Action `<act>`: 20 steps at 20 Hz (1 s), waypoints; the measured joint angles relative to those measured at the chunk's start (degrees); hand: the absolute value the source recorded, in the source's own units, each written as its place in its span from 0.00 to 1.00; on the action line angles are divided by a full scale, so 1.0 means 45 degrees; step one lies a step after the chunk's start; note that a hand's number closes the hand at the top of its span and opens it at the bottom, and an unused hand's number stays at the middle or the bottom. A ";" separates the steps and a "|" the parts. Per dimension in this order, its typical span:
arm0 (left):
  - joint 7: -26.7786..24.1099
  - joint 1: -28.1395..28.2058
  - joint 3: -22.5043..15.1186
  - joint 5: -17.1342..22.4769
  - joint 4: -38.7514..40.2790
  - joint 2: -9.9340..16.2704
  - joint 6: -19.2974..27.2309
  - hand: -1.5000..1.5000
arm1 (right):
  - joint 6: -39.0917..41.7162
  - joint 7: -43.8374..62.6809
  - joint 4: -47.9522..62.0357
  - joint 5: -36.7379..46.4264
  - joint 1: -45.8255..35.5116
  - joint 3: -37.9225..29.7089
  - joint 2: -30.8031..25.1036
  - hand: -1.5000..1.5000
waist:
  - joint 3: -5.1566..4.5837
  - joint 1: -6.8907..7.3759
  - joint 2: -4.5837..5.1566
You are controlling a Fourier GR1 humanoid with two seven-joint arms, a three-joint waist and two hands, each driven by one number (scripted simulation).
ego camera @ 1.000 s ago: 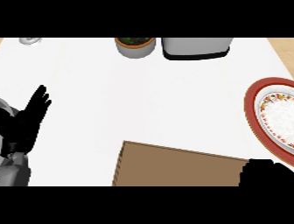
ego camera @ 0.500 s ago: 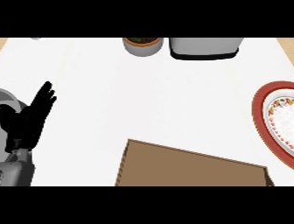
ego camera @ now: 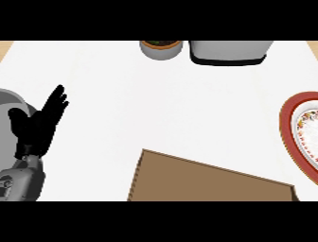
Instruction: Pick the eggplant from the tray and place it in the plate
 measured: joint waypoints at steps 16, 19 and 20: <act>-0.0126 -0.0186 0.0102 -0.0077 0.0229 -0.0082 -0.0336 0.50 | 0.0675 -0.3166 1.0447 0.2982 -0.5134 0.1459 -0.2236 0.00 | 0.0019 0.0261 0.0052; -0.0182 -0.0304 0.0127 -0.0158 0.0412 -0.0133 -0.0304 0.50 | 0.0813 -0.4529 1.2248 0.3166 -0.6214 0.1559 -0.2506 0.00 | 0.0025 0.0247 0.0059; -0.0144 -0.0176 0.0097 -0.0200 0.0270 -0.0162 -0.0270 0.50 | 0.0862 -0.4728 1.2338 0.3079 -0.6409 0.1504 -0.2505 0.00 | 0.0023 0.0215 0.0046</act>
